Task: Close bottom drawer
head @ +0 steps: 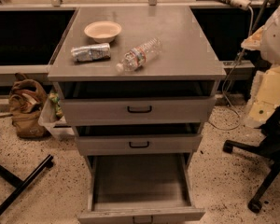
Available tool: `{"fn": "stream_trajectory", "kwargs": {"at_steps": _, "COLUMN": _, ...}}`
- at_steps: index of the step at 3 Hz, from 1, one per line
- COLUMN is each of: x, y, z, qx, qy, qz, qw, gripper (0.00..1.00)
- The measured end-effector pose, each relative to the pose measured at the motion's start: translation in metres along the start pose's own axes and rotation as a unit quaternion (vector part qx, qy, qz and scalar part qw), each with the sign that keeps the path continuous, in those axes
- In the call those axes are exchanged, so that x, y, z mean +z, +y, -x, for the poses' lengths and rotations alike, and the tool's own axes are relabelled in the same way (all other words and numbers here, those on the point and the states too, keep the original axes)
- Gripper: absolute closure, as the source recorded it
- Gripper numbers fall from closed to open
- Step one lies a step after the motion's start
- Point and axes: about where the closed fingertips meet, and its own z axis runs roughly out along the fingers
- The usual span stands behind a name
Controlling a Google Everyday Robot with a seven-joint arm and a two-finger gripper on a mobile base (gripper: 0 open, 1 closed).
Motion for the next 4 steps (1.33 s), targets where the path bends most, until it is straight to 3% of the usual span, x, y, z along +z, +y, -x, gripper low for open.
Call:
{"fn": "stream_trajectory", "kwargs": {"at_steps": 1, "x": 0.005, "y": 0.004, "z": 0.001, "qx": 0.0, "qy": 0.0, "qz": 0.0, "qw": 1.0, "gripper": 0.0}}
{"fn": "stream_trajectory", "kwargs": {"at_steps": 2, "x": 0.033, "y": 0.023, "z": 0.002, "qx": 0.005, "qy": 0.001, "qz": 0.005, "qw": 1.0, "gripper": 0.0}}
{"fn": "stream_trajectory", "kwargs": {"at_steps": 4, "x": 0.15, "y": 0.096, "z": 0.009, "qx": 0.024, "qy": -0.005, "qz": 0.047, "qw": 0.9986, "gripper": 0.0}}
